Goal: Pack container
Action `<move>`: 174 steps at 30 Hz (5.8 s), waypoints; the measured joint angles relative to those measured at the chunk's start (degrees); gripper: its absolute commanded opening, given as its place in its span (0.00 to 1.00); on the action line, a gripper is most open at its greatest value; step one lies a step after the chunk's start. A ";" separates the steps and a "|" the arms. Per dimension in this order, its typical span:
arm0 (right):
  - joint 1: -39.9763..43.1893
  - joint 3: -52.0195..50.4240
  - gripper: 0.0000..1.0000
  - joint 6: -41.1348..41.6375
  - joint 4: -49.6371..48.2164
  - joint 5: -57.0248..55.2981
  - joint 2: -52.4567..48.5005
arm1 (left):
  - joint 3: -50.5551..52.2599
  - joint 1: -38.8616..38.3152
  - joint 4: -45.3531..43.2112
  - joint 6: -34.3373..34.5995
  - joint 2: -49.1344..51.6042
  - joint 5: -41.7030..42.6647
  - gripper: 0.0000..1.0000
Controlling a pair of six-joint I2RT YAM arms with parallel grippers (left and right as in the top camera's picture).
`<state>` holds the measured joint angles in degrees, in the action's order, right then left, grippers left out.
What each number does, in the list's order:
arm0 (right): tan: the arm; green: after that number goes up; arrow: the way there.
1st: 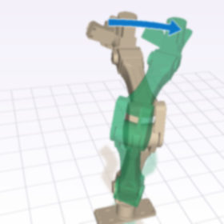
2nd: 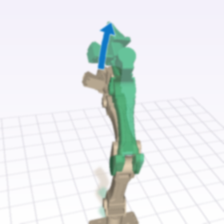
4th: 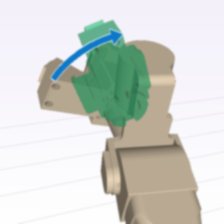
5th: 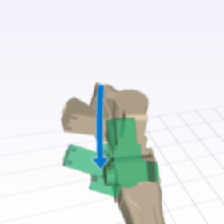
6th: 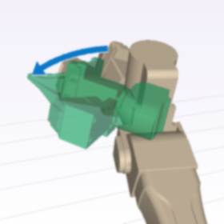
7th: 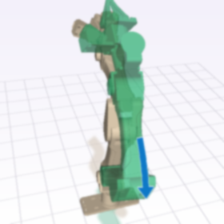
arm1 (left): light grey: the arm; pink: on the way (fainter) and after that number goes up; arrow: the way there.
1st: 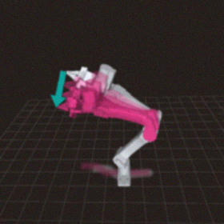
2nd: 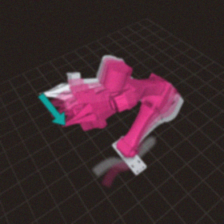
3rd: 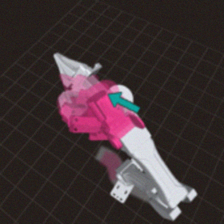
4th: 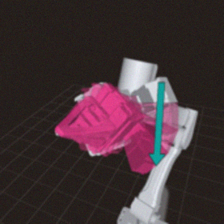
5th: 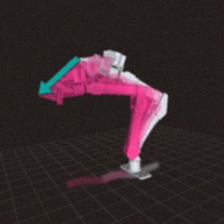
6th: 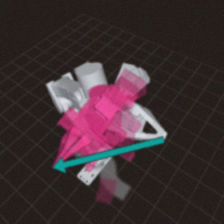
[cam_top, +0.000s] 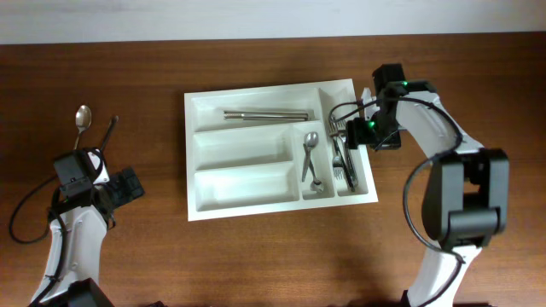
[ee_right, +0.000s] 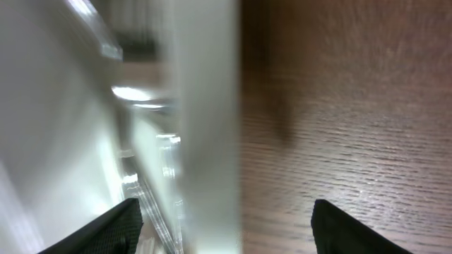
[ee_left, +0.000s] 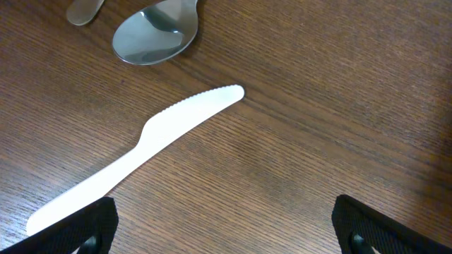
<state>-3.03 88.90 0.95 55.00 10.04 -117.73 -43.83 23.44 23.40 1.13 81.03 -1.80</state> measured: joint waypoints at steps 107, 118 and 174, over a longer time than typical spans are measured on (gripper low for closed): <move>25.03 14.23 0.99 2.49 -0.33 6.16 21.16 | -66.66 1.40 36.13 -37.66 50.90 3.80 0.79; 25.03 14.23 0.99 2.51 -0.33 6.16 21.16 | -66.66 1.88 37.18 -37.81 53.51 5.27 0.77; 25.03 14.23 0.99 2.73 -0.31 6.16 21.16 | -66.86 2.69 37.44 -42.27 55.32 5.97 0.02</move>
<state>22.00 103.13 3.68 54.70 16.21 -96.57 -110.69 26.13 60.84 -41.15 136.35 4.16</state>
